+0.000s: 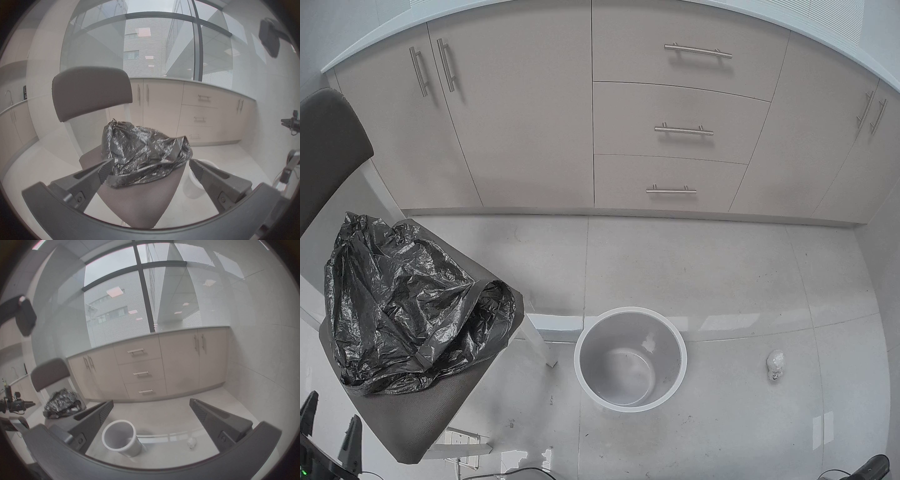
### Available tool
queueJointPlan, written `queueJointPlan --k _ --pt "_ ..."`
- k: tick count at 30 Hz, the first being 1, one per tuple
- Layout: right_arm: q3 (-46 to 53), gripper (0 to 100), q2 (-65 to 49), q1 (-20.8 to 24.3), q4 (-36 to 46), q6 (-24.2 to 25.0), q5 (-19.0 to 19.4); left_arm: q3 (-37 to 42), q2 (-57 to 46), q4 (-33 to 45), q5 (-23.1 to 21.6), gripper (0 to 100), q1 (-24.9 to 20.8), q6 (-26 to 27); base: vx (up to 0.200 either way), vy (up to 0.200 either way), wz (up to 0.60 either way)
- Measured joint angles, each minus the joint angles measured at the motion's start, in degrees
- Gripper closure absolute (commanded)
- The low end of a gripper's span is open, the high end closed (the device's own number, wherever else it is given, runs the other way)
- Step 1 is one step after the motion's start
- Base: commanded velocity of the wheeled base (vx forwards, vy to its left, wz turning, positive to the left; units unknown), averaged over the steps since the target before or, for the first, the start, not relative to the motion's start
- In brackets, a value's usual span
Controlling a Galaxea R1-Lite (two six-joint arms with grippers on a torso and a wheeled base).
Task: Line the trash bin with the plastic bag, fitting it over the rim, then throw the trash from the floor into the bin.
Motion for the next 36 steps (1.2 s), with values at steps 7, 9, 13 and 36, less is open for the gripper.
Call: queueJointPlan --k 7,9,13,36 --pt "-8.02 0 12.29 4.06 -5.64 3.23 3.12 -15.36 9.02 4.38 0.02 0 -3.36 0.34 0.0 0.0 0.0" --pt "-9.48 0 18.52 5.88 -10.2 4.27 3.95 -19.47 13.92 5.5 0.0 0 -4.86 2.88 0.0 0.0 0.0" --pt "-10.15 0 27.67 8.11 -18.77 5.88 4.79 -23.14 21.77 6.44 0.0 0 -7.5 8.36 0.0 0.0 0.0" --pt "-5.96 0 62.12 15.47 -50.44 11.68 0.77 -31.78 69.22 -13.62 0.18 0 -19.93 34.58 0.0 0.0 0.0"
